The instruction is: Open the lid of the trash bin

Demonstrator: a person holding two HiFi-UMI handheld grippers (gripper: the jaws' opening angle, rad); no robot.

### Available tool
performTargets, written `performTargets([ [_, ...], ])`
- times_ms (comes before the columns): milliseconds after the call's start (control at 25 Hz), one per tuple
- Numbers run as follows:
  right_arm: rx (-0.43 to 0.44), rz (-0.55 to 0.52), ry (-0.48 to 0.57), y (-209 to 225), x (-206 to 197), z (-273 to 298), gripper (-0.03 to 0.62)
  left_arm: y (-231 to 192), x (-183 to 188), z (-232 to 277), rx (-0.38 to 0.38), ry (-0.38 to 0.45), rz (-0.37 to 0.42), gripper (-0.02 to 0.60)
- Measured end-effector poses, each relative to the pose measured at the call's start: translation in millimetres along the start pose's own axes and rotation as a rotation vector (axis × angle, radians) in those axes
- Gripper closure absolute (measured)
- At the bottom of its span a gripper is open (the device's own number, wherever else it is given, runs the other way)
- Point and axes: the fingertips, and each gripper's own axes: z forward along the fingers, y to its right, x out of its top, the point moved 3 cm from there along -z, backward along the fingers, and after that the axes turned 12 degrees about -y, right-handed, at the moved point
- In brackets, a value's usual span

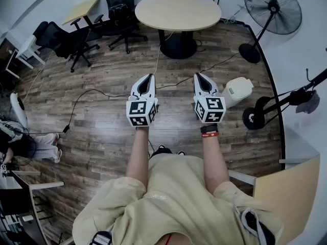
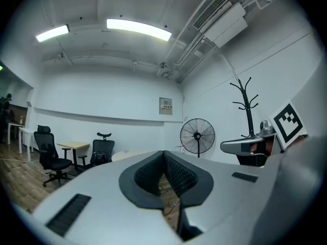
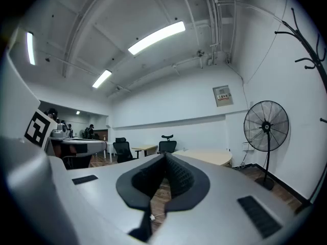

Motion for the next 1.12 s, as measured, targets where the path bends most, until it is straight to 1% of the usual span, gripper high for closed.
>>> performTargets([
  [120,0.024,-0.01,0.001,3.8,-5.3,1.5,0.579,8.9,-5.2,-0.3,0.009,0.018,-0.013,0.558],
  [240,0.035,0.001,0.0,7.9,-8.5,4.5,0.579,13.7,-9.7,2.8,0.002,0.013,-0.006,0.558],
  [400,0.04,0.026,0.006,13.1,-9.3,16.9,0.579,6.6,-13.7,16.2,0.004,0.0,-0.012,0.558],
  [520,0.042,0.04,0.012,17.8,-11.6,38.9,0.579,-4.1,-17.2,40.5,-0.022,-0.011,-0.02,0.558],
  [680,0.032,0.046,-0.007,26.5,-13.4,87.6,0.579,-28.8,-18.8,86.8,-0.06,-0.005,-0.022,0.558],
  [840,0.017,0.057,-0.009,48.2,0.2,138.7,0.579,-50.4,-8.8,151.4,-0.102,0.002,-0.047,0.558],
  [920,-0.013,0.073,-0.006,65.7,6.5,164.7,0.579,-57.0,-0.9,188.2,-0.141,0.0,-0.044,0.558],
  [1120,-0.119,0.132,-0.021,117.7,14.9,217.1,0.579,-63.4,18.4,268.6,-0.233,-0.019,-0.021,0.558],
])
